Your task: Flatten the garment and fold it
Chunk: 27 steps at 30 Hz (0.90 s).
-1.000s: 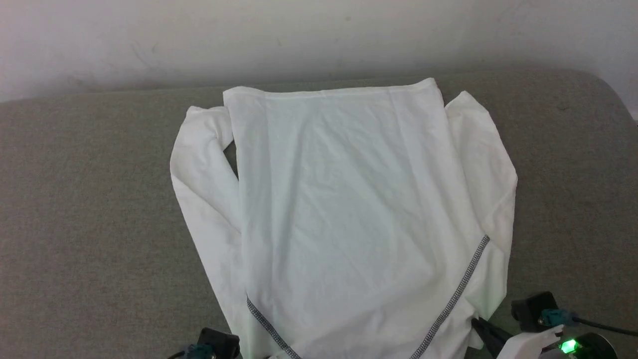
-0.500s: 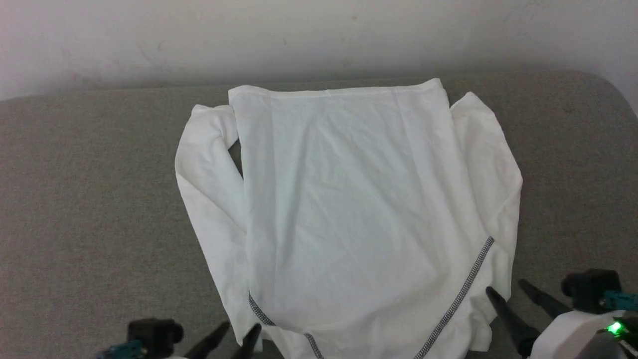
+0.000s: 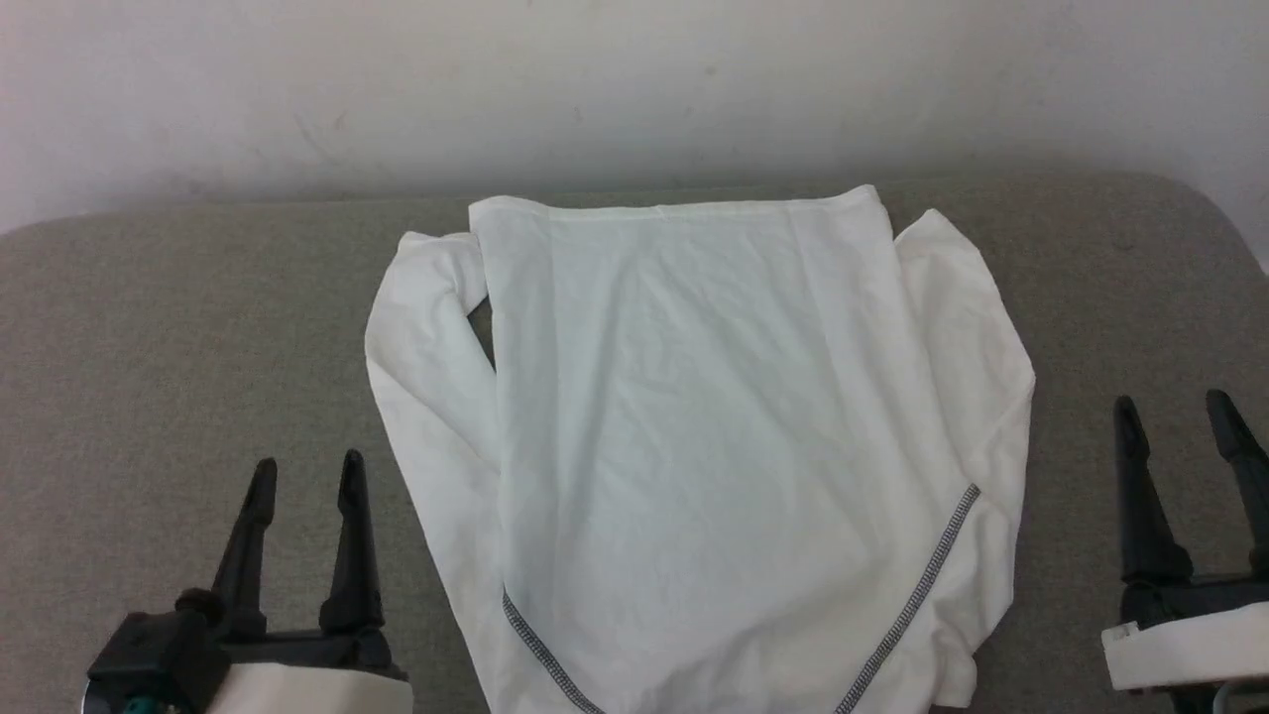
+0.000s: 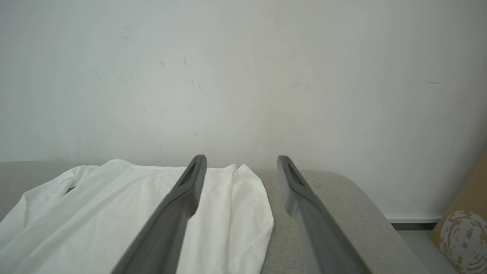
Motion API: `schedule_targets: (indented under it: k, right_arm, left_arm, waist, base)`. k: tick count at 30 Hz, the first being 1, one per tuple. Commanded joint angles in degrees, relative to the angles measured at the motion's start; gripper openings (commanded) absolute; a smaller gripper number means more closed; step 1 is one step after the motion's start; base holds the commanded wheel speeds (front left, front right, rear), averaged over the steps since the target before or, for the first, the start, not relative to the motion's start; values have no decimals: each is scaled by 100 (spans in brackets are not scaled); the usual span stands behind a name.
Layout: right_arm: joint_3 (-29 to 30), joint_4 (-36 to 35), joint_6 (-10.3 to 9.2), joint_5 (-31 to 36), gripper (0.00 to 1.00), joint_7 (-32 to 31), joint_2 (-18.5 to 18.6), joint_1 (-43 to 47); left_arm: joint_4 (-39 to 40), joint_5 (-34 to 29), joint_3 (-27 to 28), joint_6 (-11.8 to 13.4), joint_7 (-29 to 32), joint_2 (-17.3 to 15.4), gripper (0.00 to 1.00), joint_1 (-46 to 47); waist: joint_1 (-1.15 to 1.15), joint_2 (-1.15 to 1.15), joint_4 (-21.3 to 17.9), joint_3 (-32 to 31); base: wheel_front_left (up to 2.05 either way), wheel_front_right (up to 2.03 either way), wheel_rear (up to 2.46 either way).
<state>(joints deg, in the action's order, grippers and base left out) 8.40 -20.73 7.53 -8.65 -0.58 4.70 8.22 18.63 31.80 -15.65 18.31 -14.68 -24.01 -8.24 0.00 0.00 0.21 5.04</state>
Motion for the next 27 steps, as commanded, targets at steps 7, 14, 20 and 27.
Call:
schedule_targets:
  k: [7, 14, 20, 27]
  right_arm:
    - [111, 626, -4, 147, 100, 670, -177, 229]
    - [70, 926, -4, -14, 100, 1026, -180, 233]
    - [30, 832, -4, 41, 100, 1036, -181, 54]
    - [-33, 502, -4, 54, 100, 925, -181, -210]
  left_arm:
    - [-344, -1114, 325, -149, -30, 1035, 100, -257]
    - [-548, -1530, 663, -629, -31, 1367, 100, -353]
    - [-518, -1615, 877, -1001, -31, 1372, 100, -109]
    - [-643, -1524, 975, -1513, 921, 675, 100, 1469]
  waist:
    - [0, 0, 31, -163]
    - [0, 0, 6, -133]
    - [0, 0, -13, 58]
    - [0, 0, -5, 745]
  base:
    - [0, 0, 0]
    - [0, 0, 0]
    - [0, 0, 0]
    - [0, 0, 0]
